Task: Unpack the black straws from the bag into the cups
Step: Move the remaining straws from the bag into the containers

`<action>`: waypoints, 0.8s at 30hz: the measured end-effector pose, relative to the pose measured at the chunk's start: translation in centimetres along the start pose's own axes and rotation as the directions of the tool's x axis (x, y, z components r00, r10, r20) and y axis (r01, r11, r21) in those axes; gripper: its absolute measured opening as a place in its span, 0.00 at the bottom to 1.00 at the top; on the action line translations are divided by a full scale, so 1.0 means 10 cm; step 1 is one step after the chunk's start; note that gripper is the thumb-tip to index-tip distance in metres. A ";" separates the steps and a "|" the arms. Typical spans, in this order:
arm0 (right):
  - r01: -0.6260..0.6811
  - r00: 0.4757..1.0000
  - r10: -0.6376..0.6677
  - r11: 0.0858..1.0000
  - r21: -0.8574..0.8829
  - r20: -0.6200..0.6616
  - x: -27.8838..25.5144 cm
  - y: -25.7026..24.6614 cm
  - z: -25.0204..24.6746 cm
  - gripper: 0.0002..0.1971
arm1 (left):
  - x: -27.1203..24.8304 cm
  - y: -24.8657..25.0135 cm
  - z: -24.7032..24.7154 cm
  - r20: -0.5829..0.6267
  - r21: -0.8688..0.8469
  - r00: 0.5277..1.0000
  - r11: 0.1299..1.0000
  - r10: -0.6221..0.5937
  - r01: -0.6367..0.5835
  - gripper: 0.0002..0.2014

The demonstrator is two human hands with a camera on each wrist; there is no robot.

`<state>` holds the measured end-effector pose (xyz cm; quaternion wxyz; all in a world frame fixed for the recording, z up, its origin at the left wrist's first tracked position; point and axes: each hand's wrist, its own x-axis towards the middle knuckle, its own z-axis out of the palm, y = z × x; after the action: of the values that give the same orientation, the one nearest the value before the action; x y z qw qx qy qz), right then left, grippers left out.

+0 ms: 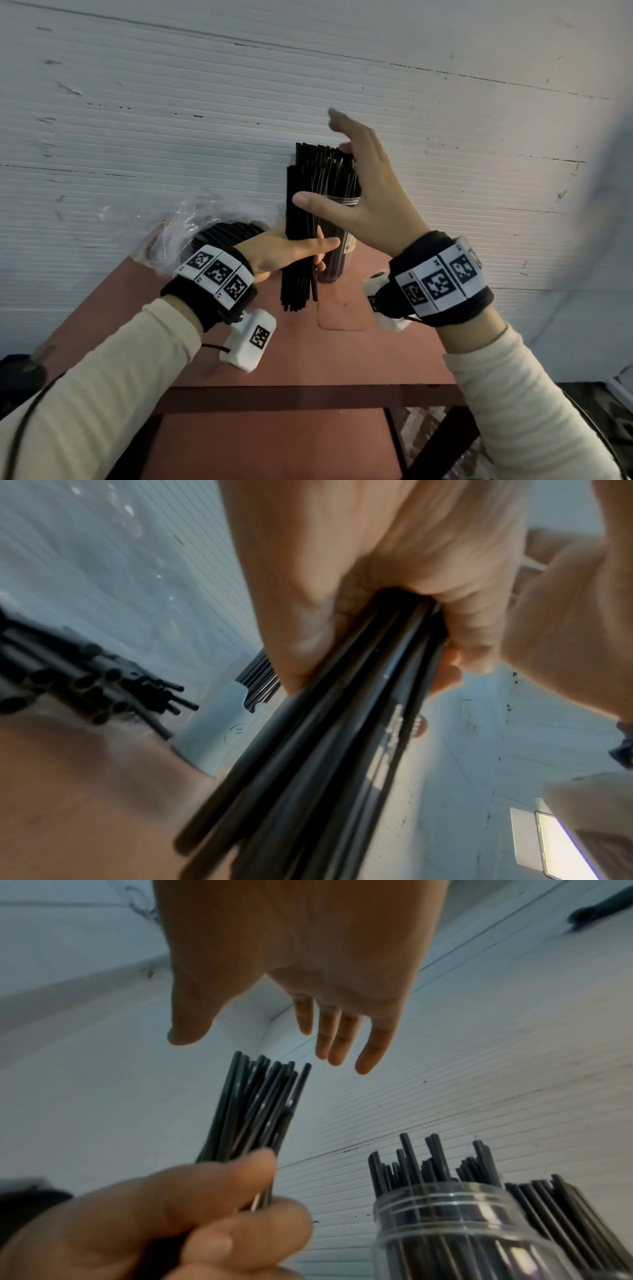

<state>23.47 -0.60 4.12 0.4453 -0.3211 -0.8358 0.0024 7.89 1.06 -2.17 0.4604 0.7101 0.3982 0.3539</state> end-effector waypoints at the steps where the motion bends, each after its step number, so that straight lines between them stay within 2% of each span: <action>1: -0.050 0.999 0.050 0.998 0.026 -0.015 -0.02 -0.01 -0.05 0.47 | -0.02 0.06 -0.01 0.038 0.008 0.999 1.000 0.018 -0.018 0.15; 3: -0.172 0.985 0.170 0.983 0.068 0.044 -0.04 0.02 -0.09 0.47 | -0.06 0.16 -0.01 0.129 0.015 0.990 0.998 0.053 -0.055 0.15; 5: -0.271 0.944 0.235 0.952 0.141 0.231 -0.05 0.08 -0.08 0.41 | -0.07 0.25 0.00 0.238 0.008 0.969 0.997 0.072 -0.076 0.15; 7: -0.309 0.888 0.191 0.922 0.234 0.418 -0.08 0.13 -0.01 0.30 | -0.07 0.27 0.04 0.354 0.010 0.933 0.997 0.065 -0.073 0.15; 8: -0.307 0.873 0.156 0.911 0.274 0.462 -0.11 0.14 0.03 0.22 | -0.05 0.25 0.06 0.384 -0.003 0.921 0.998 0.062 -0.066 0.14; 10: -0.254 0.897 0.086 0.903 0.347 0.434 -0.13 0.16 0.09 0.09 | -0.04 0.20 0.08 0.389 -0.056 0.919 0.998 0.061 -0.043 0.09; 11: -0.222 0.914 0.060 0.901 0.372 0.400 -0.14 0.17 0.10 0.06 | -0.03 0.18 0.10 0.379 -0.079 0.923 0.996 0.066 -0.038 0.08; 14: -0.169 0.947 0.038 0.904 0.394 0.320 -0.08 0.18 0.06 0.06 | 0.00 0.20 0.14 0.364 -0.111 0.925 0.991 0.111 -0.075 0.04; 16: -0.160 0.963 0.048 0.894 0.419 0.264 -0.02 0.17 -0.01 0.07 | 0.03 0.26 0.16 0.318 -0.144 0.936 0.983 0.152 -0.110 0.06; 18: -0.145 0.980 0.067 0.888 0.437 0.189 0.06 0.17 -0.09 0.07 | 0.09 0.31 0.15 0.219 -0.148 0.960 0.978 0.176 -0.145 0.10; 21: -0.160 0.987 0.147 0.870 0.467 0.064 0.23 0.20 -0.26 0.03 | 0.17 0.32 0.12 0.001 -0.092 0.984 0.979 0.180 -0.179 0.25; 22: -0.161 0.984 0.179 0.860 0.484 0.011 0.30 0.22 -0.32 0.02 | 0.20 0.31 0.11 -0.096 -0.050 0.975 0.978 0.198 -0.204 0.30; 24: -0.148 0.968 0.230 0.848 0.508 -0.101 0.45 0.28 -0.44 0.02 | 0.27 0.26 0.11 -0.308 0.046 0.918 0.968 0.248 -0.246 0.38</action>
<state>26.49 2.79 9.29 0.5753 -0.2759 -0.7331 0.2357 10.65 2.34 0.28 0.3412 0.6913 0.3744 0.5153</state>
